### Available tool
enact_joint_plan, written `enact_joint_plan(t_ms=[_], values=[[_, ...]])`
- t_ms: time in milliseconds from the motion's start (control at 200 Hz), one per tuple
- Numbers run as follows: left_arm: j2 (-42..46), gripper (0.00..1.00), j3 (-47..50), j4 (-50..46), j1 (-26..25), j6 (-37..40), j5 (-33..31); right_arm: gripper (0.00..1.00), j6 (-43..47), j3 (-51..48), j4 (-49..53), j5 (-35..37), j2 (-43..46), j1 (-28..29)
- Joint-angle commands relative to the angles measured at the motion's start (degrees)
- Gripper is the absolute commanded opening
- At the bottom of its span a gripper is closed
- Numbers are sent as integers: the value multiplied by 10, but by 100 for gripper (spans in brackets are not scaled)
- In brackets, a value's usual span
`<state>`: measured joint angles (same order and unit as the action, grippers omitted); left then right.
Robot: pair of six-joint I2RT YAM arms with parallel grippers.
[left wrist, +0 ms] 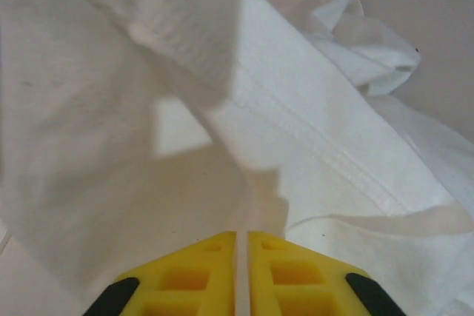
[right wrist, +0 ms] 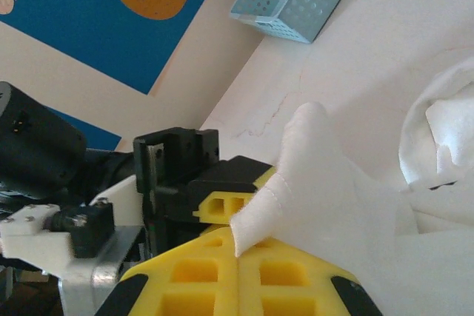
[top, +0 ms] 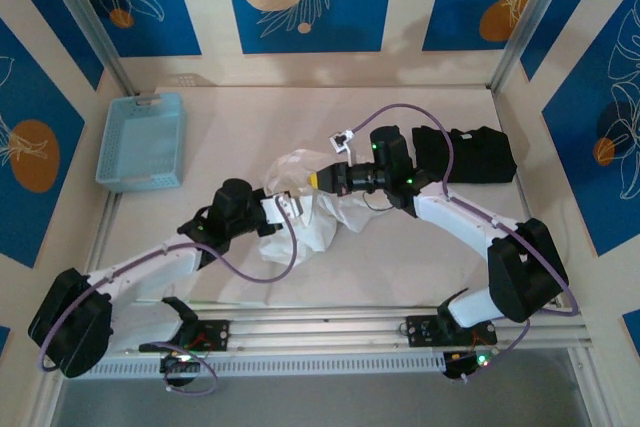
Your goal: Fold the inside-out t-shirt
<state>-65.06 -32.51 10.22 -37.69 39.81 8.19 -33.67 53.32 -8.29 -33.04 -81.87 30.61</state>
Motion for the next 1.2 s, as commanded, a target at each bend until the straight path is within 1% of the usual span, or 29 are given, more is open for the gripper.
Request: enact_joint_plan(t_ms=[0, 80, 145, 185, 300, 400, 485, 580, 705, 780, 810, 915, 1085, 1195], values=[[11, 7, 8, -4, -2, -14, -5, 0, 0, 10, 6, -10, 3, -3], [9, 5, 9, -6, -2, -16, -4, 0, -1, 10, 6, -12, 3, -4], [6, 6, 9, -13, -2, -16, 2, 0, 0, 9, 6, -12, 5, -3], [3, 10, 7, -16, -2, -16, 2, 0, 1, 9, 7, -11, 6, -5], [-14, 26, 4, -18, -3, -9, 4, 0, 0, 8, 7, -10, 6, -5], [-36, 30, -5, -7, -2, -8, 6, 0, -2, 7, 5, -10, 5, -5], [-53, 29, -12, 6, -2, -10, 10, 0, -3, 7, 5, -12, 4, -4], [-65, 26, -16, 20, -3, -13, 10, 0, -3, 6, 4, -12, 4, -5], [-68, 16, -15, 28, -3, -18, 15, 0, -1, 2, 6, -10, 6, -5], [-67, 8, -13, 29, -2, -20, 17, 0, -1, 0, 5, -9, 6, -5], [-67, 6, -13, 28, -2, -22, 18, 0, -1, 0, 6, -9, 6, -6], [-60, 3, -11, 26, -2, -26, 15, 0, 0, 0, 6, -9, 7, -9], [-42, 0, 0, 23, -2, -32, 10, 0, 4, -1, 11, -10, 10, -15], [-29, 0, 10, 28, -3, -43, 17, 0, 7, -2, 14, -11, 13, -20]])
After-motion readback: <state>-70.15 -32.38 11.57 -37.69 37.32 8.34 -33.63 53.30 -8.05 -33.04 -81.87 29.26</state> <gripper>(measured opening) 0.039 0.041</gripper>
